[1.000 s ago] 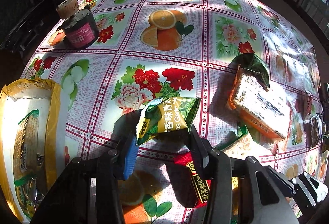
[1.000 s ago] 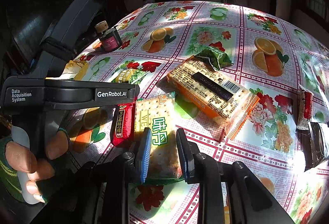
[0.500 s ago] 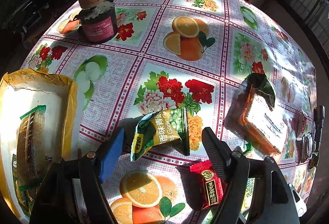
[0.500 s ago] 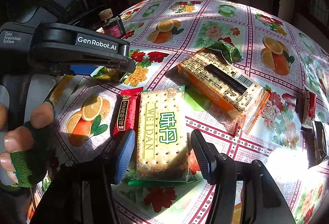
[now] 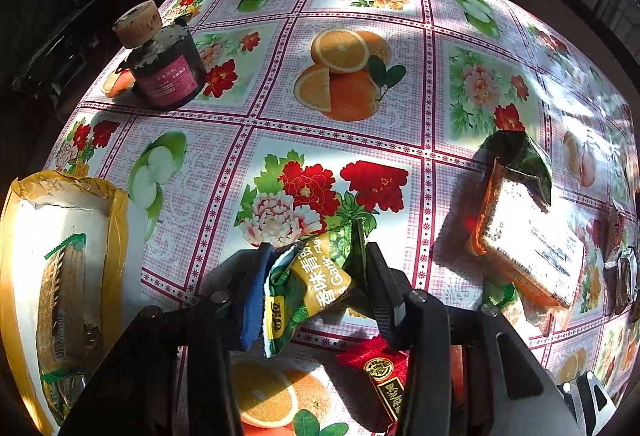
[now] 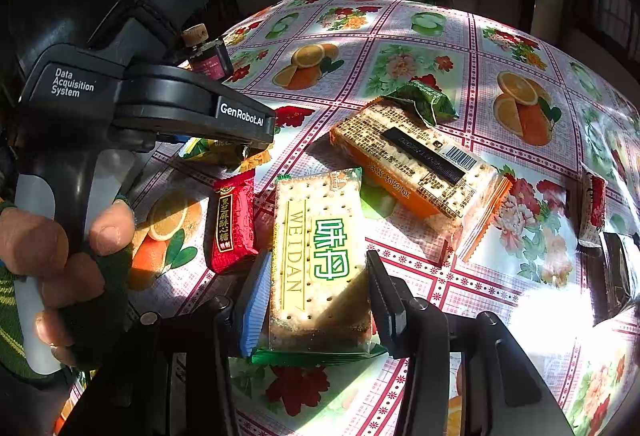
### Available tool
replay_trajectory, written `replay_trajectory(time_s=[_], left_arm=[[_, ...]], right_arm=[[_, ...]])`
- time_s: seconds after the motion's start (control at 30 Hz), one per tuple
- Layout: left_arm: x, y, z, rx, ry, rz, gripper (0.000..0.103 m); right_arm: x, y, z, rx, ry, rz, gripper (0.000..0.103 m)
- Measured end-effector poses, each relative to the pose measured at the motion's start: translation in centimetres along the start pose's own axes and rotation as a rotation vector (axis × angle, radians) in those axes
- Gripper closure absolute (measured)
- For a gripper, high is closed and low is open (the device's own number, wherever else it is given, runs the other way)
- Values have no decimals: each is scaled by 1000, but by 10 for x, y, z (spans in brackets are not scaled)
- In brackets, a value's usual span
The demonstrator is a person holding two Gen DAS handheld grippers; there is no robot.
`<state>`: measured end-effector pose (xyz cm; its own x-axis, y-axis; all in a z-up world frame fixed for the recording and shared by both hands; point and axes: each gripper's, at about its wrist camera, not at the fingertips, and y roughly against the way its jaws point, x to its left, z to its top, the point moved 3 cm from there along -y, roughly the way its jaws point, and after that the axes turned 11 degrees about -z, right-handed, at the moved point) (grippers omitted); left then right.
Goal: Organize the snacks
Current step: 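Carry both held snacks over the white tray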
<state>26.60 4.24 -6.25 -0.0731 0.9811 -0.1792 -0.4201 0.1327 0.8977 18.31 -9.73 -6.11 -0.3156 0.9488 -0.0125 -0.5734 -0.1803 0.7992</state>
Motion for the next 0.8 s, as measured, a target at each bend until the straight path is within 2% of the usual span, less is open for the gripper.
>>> replay_trajectory(time_s=[0.2,0.4,0.6,0.8], left_arm=[[4,15,-17,2,13,-34,61],[4,61,-45,-50,10,-73,61],[13,103,-80,-103,14,-66,61],[26,127,-106,-135,28,-45,61]], right_arm=[[-12,16,-6,-19,-75,24,54],[-18,46,-14,-57,-149,72,54],[-14,69,-25,-83,-169,98,54],[-1,84,-33,-99,-167,122,54]])
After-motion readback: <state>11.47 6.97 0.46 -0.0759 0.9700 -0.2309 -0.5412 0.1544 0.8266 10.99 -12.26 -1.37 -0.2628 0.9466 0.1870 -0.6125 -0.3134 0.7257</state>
